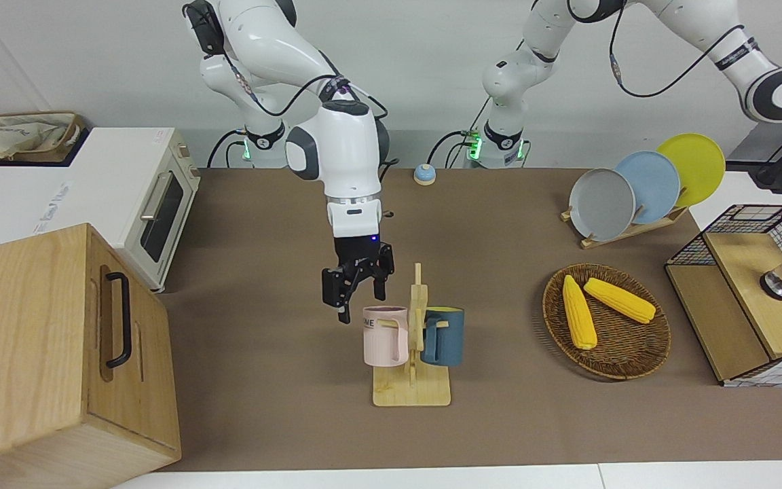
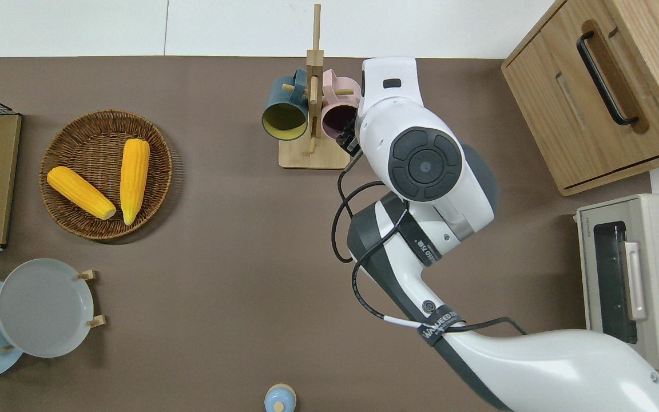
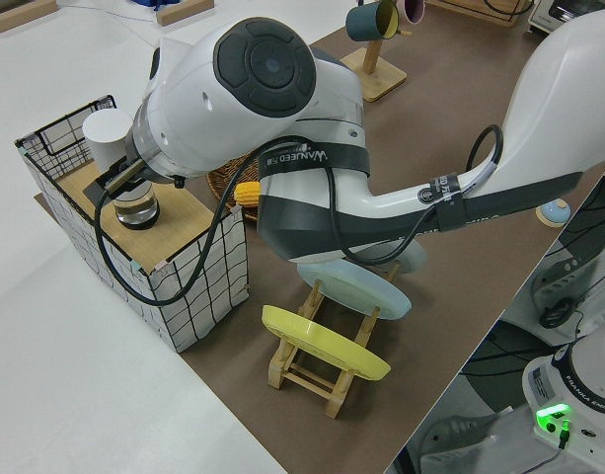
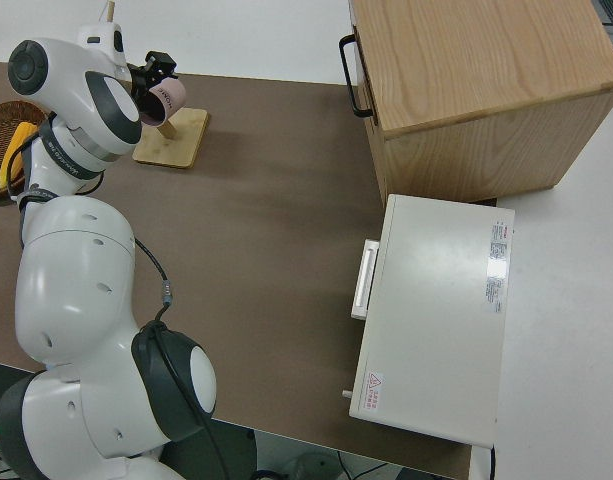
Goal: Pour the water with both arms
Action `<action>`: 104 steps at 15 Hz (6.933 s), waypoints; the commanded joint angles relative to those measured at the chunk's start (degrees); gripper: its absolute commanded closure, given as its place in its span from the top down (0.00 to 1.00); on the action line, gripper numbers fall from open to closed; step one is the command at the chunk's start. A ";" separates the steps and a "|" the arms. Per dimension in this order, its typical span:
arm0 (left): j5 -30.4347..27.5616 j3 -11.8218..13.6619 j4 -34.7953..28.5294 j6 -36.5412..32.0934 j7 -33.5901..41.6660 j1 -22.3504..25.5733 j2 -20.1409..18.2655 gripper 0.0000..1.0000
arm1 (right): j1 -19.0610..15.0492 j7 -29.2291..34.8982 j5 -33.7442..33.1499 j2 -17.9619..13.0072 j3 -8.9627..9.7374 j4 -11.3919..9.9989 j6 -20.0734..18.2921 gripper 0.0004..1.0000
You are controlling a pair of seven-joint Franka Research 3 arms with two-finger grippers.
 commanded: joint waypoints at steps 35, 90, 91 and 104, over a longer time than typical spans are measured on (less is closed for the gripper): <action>-15.98 -2.27 1.24 7.02 15.66 0.08 5.67 0.00 | -2.15 0.48 -6.77 5.36 3.07 3.70 2.25 0.20; 13.71 -2.71 6.87 -6.34 -19.12 -2.82 -4.78 0.00 | -4.70 4.97 -1.76 1.93 3.07 2.03 -1.08 0.02; 14.77 -2.71 6.70 -7.12 -20.89 -3.17 -5.31 0.00 | -4.70 4.97 -1.59 1.84 3.07 2.03 -1.61 0.02; 24.27 -3.24 -3.06 -9.33 -35.84 -10.64 -15.59 0.00 | -8.56 1.98 -1.41 -3.08 3.16 -0.96 -8.89 0.02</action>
